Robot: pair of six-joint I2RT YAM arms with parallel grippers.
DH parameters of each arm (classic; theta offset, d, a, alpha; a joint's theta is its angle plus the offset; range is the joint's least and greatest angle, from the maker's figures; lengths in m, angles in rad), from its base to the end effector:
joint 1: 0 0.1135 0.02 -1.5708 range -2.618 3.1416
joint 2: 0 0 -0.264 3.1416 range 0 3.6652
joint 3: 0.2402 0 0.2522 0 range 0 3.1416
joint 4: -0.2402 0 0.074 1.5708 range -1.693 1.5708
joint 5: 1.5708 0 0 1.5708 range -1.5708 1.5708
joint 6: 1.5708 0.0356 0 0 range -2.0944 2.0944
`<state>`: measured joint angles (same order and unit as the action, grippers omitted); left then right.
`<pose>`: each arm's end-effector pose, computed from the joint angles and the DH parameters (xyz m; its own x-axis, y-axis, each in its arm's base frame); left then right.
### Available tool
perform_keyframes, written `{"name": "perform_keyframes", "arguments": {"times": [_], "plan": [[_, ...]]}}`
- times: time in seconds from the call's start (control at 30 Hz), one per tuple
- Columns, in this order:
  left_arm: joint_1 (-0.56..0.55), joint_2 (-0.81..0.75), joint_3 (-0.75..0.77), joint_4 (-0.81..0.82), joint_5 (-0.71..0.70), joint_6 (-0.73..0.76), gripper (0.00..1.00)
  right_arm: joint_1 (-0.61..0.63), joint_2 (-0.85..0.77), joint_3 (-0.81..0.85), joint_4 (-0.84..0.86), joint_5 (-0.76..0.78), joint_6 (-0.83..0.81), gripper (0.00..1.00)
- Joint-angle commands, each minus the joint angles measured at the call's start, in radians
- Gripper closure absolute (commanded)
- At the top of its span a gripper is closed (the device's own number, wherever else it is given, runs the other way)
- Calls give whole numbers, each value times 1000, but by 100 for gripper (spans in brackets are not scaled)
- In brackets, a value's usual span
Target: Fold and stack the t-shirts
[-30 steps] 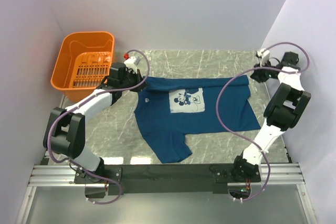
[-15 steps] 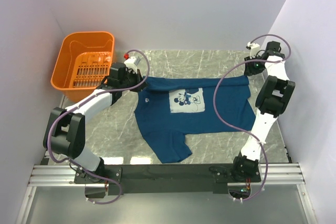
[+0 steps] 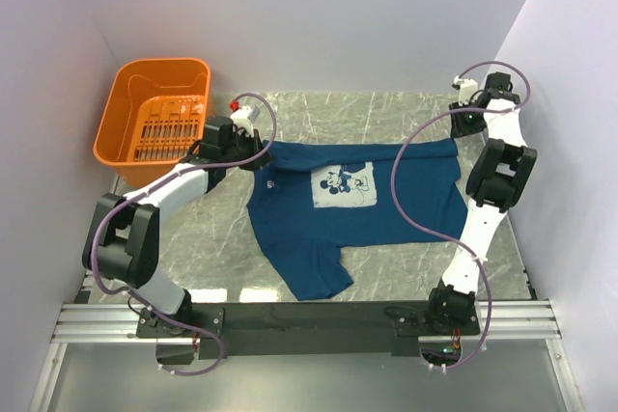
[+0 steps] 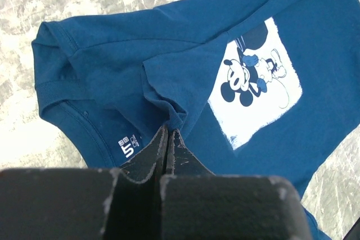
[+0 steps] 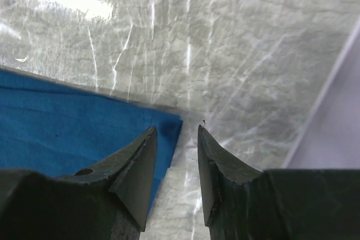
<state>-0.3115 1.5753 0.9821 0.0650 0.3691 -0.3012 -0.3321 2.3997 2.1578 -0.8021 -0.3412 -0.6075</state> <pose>0.3296 -0.1196 0.2363 -0.6309 -0.0875 -0.7709 0.4139 0.8024 -0.4299 0.4963 -0.1586 0.1985 -0.7556 -0.3084 -0.5779 -0.3448 0.9374 -0.0495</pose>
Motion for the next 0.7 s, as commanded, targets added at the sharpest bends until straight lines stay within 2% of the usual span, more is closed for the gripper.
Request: {"name": "perform_keyframes", "arguments": {"times": [0.0,0.27,0.37,0.4,0.53,0.67], "plan": [[-5,3,43,36,22,4,99,7,32,30,-34,-12,3,58],[-3,17,50,41,30,-3,99,8,45,28,-60,-31,-8,57],[-5,20,53,41,30,-6,99,8,44,30,-60,-39,-9,66],[-5,19,53,42,30,-6,99,8,41,25,-55,-42,-9,75],[-6,22,52,41,28,-6,99,4,-5,-32,-14,-68,-17,90],[-6,19,50,39,27,-4,99,-15,-72,-84,43,-104,-15,92]]}}
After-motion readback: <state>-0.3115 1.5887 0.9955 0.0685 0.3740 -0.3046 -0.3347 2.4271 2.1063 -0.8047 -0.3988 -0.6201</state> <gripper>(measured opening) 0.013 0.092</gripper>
